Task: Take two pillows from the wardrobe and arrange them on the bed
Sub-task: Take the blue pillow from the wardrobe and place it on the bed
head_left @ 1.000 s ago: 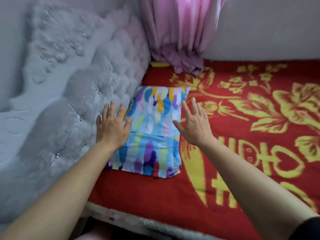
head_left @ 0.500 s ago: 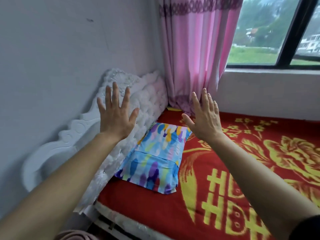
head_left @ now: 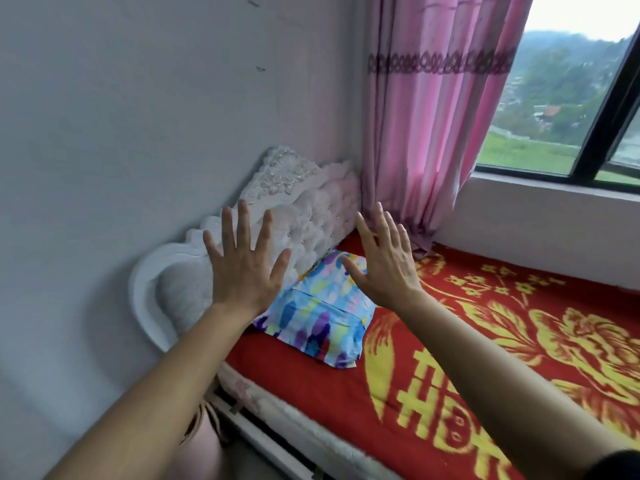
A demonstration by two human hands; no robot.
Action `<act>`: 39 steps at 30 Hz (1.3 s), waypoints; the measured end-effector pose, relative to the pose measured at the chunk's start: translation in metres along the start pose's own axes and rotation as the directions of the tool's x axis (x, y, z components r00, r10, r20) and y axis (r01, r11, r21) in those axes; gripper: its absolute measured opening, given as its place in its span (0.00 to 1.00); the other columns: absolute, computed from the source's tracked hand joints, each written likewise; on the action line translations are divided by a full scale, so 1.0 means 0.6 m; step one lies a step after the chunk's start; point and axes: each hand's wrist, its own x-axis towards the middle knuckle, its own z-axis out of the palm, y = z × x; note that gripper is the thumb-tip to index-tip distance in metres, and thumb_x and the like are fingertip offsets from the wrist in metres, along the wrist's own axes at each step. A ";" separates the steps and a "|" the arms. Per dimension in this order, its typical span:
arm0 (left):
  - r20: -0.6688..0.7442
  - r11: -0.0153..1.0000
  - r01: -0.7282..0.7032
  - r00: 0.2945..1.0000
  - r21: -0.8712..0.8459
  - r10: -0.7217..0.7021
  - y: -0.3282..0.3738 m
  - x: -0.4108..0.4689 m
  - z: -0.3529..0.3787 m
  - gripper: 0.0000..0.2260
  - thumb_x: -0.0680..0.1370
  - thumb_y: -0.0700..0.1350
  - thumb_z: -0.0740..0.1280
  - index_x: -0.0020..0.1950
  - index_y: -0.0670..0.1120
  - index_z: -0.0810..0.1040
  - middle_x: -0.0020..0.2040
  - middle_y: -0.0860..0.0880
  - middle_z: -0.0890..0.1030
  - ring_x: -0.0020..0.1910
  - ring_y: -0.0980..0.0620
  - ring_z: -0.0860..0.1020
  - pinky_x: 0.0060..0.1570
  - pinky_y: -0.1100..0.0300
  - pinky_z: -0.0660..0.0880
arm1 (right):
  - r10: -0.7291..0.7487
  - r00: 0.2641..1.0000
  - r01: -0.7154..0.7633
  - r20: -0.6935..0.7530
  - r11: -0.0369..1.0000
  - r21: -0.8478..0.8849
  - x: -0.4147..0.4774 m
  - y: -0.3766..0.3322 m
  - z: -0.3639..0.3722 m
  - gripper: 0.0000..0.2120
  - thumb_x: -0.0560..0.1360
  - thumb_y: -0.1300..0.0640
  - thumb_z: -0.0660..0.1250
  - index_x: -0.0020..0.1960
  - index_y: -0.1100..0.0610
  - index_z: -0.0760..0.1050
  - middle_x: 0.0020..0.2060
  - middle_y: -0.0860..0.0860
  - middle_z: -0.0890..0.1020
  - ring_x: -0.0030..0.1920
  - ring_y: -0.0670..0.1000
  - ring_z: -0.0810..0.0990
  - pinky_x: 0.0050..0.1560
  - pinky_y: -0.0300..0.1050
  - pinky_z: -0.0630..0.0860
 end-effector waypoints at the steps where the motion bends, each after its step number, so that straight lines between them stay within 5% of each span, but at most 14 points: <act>1: -0.019 0.999 0.005 1.000 0.034 -0.004 -0.008 -0.014 -0.026 0.31 0.79 0.64 0.46 0.80 0.51 0.48 0.80 0.42 0.44 0.79 0.40 0.42 0.72 0.30 0.49 | -0.009 1.000 0.010 -0.009 1.000 0.028 -0.002 -0.015 -0.014 0.38 0.78 0.34 0.55 0.80 0.49 0.44 0.80 0.57 0.45 0.80 0.59 0.47 0.78 0.58 0.47; 11: -0.156 0.952 0.216 0.970 0.216 -0.184 0.006 -0.264 -0.232 0.31 0.80 0.61 0.51 0.80 0.51 0.49 0.80 0.40 0.45 0.79 0.40 0.44 0.72 0.31 0.49 | -0.239 0.967 0.255 -0.091 0.926 0.279 -0.108 -0.108 -0.109 0.38 0.78 0.34 0.56 0.80 0.49 0.47 0.80 0.58 0.48 0.79 0.60 0.51 0.77 0.60 0.50; 22: 0.036 0.767 0.381 0.885 0.515 -0.464 0.024 -0.637 -0.385 0.30 0.80 0.62 0.49 0.79 0.50 0.52 0.80 0.39 0.49 0.78 0.38 0.48 0.70 0.28 0.53 | -0.470 0.875 0.368 0.116 0.802 0.471 -0.396 -0.234 -0.111 0.41 0.76 0.35 0.58 0.80 0.50 0.47 0.80 0.59 0.49 0.79 0.62 0.52 0.77 0.63 0.51; 28: -0.049 0.649 0.491 0.817 0.580 -0.574 -0.052 -0.790 -0.526 0.29 0.81 0.61 0.52 0.79 0.50 0.53 0.80 0.39 0.51 0.78 0.38 0.50 0.71 0.30 0.54 | -0.574 0.815 0.474 0.081 0.741 0.475 -0.479 -0.381 -0.187 0.39 0.77 0.32 0.49 0.80 0.48 0.40 0.80 0.57 0.44 0.80 0.59 0.46 0.77 0.59 0.45; 39: -0.039 0.610 0.538 0.768 0.582 -0.639 -0.233 -1.063 -0.697 0.31 0.80 0.64 0.47 0.80 0.51 0.48 0.80 0.41 0.47 0.79 0.40 0.48 0.70 0.30 0.54 | -0.675 0.731 0.554 0.101 0.672 0.492 -0.671 -0.686 -0.284 0.40 0.78 0.37 0.56 0.81 0.53 0.43 0.80 0.61 0.46 0.79 0.62 0.51 0.77 0.60 0.51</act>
